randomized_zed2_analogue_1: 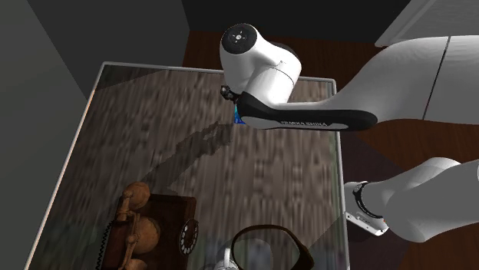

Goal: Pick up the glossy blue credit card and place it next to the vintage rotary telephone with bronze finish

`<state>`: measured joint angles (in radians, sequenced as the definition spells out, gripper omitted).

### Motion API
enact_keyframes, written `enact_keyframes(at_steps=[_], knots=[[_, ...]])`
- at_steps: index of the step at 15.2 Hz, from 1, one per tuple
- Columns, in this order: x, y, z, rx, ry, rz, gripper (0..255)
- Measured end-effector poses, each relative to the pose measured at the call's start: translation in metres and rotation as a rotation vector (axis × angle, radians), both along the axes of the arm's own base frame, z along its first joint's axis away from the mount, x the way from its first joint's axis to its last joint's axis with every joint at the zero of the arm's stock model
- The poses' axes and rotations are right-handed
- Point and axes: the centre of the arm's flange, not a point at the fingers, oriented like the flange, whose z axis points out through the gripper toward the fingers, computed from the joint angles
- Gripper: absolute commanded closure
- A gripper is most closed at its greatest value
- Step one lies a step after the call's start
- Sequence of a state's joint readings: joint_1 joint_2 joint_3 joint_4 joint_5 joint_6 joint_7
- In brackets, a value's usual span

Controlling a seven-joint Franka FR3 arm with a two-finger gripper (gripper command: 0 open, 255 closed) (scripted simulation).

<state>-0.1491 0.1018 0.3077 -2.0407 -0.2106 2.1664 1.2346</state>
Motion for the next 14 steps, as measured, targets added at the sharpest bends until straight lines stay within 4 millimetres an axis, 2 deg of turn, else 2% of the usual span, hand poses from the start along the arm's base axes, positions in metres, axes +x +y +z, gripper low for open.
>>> enact_keyframes(at_steps=[14], knots=[[0.000, 0.002, 0.074, 0.000, 0.000, 0.000, 255]])
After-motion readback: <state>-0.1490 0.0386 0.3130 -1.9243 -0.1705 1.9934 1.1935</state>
